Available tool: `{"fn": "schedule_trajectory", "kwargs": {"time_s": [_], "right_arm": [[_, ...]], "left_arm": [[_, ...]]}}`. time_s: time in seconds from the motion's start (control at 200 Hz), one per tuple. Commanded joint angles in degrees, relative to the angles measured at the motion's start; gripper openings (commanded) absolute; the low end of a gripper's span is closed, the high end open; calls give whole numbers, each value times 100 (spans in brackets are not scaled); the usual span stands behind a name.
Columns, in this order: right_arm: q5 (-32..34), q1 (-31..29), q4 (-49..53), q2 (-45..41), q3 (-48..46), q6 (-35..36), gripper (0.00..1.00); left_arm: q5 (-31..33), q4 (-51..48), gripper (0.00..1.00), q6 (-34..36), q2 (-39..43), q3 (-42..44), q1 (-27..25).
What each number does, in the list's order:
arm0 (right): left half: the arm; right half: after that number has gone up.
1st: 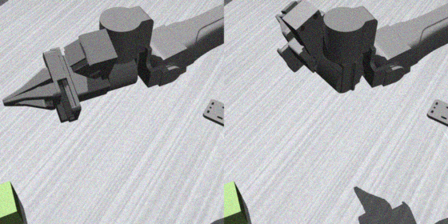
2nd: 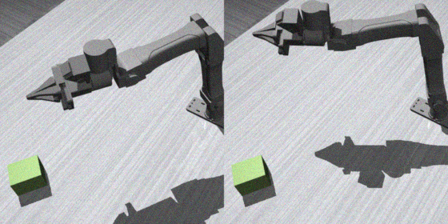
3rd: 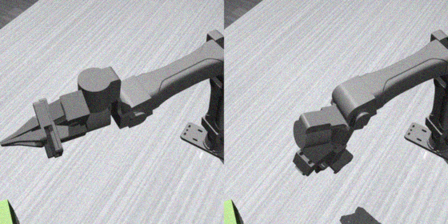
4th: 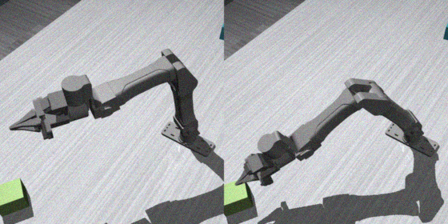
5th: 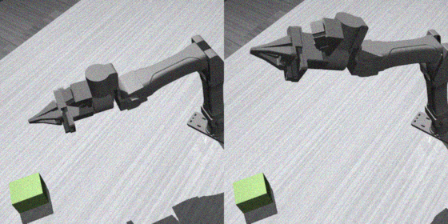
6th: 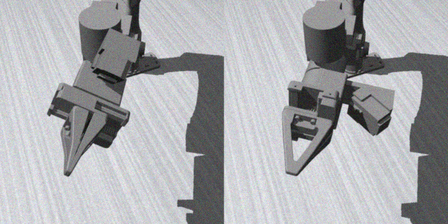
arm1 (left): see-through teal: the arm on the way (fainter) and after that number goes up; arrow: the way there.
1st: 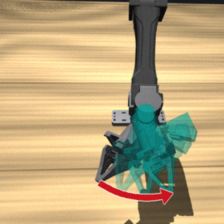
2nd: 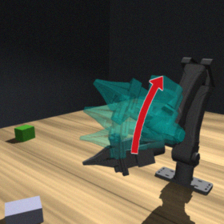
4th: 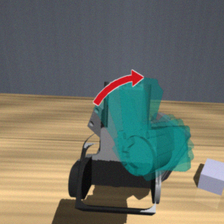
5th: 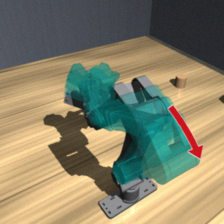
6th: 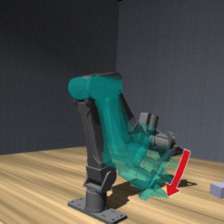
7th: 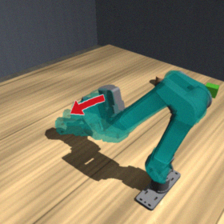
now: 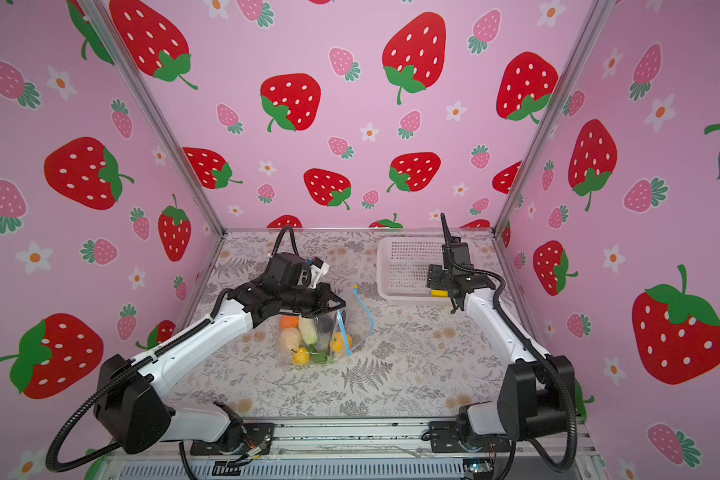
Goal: Place the food in the zip-top bag and seal the zipper
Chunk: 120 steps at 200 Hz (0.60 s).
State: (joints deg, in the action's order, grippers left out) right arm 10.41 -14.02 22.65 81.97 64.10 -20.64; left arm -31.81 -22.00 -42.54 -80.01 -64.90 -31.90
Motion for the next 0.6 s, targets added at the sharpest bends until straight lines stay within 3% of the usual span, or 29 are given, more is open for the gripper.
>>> {"fn": "schedule_trajectory", "kwargs": {"time_s": [0.0,0.135,0.28,0.455,0.595], "right_arm": [[140,331,157,433,409,-577,75],[-171,652,447,1128,1066,-1343,77],[55,655,1121,1653,1938,-2099,80],[-211,686,1445,1976,2356,-3036,81],[-315,701,1952,2328,2720,-3386,82]], "left_arm": [[-181,-50,0,165,-146,-62,60],[-218,22,0,131,-170,-71,122],[-229,-11,0,165,-232,-96,160],[-304,85,0,117,-400,-134,183],[-315,112,0,95,-442,-190,221]]}}
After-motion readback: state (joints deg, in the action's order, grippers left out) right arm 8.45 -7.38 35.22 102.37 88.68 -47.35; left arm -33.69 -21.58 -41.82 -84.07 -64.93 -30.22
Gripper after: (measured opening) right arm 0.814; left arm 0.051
